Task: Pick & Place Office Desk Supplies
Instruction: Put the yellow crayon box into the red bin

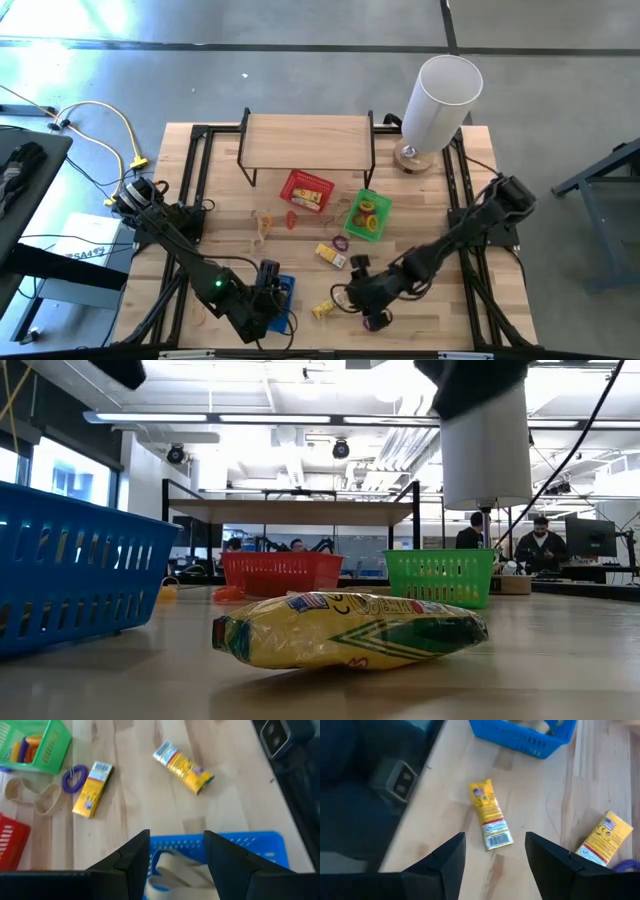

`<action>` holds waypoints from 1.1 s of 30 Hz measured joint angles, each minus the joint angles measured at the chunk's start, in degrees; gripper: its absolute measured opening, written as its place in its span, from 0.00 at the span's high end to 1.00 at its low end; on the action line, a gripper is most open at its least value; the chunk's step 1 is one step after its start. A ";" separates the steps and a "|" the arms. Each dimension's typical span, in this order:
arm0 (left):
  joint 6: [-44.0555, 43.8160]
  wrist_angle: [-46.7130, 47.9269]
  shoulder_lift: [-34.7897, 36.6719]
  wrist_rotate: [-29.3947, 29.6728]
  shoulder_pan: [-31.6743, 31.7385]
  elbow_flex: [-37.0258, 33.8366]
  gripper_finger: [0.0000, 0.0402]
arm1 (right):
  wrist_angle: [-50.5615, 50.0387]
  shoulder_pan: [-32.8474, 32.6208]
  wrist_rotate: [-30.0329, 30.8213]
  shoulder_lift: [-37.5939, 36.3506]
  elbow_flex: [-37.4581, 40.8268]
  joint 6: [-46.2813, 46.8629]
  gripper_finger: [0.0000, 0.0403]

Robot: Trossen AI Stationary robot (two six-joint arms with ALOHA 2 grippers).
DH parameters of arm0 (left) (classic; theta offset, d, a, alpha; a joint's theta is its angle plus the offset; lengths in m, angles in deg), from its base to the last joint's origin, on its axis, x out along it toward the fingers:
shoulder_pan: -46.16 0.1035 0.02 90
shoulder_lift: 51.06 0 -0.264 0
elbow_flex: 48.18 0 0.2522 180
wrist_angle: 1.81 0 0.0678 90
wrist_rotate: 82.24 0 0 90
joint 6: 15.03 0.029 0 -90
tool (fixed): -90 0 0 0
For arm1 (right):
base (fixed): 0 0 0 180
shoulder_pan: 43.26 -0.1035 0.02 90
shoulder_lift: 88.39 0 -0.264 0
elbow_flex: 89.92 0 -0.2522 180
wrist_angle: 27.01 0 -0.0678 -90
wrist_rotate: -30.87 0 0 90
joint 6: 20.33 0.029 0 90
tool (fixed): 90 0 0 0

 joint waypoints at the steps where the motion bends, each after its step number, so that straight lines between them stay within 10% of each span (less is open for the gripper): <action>1: -0.02 -0.69 0.00 0.02 -0.11 0.00 0.57 | 0.52 -0.13 0.70 1.26 0.00 -0.86 0.52; 11: 0.00 -4.72 0.00 -1.31 -1.63 0.00 0.57 | 12.79 -0.60 0.22 7.76 2.93 -9.03 0.52; 23: -0.70 -5.57 0.00 -1.29 -3.16 0.00 0.57 | 53.49 3.24 -4.54 7.33 25.31 -9.78 0.52; 33: -3.31 -6.60 0.00 -1.25 -2.92 0.00 0.57 | 60.76 5.89 -5.77 8.59 27.67 -3.04 0.52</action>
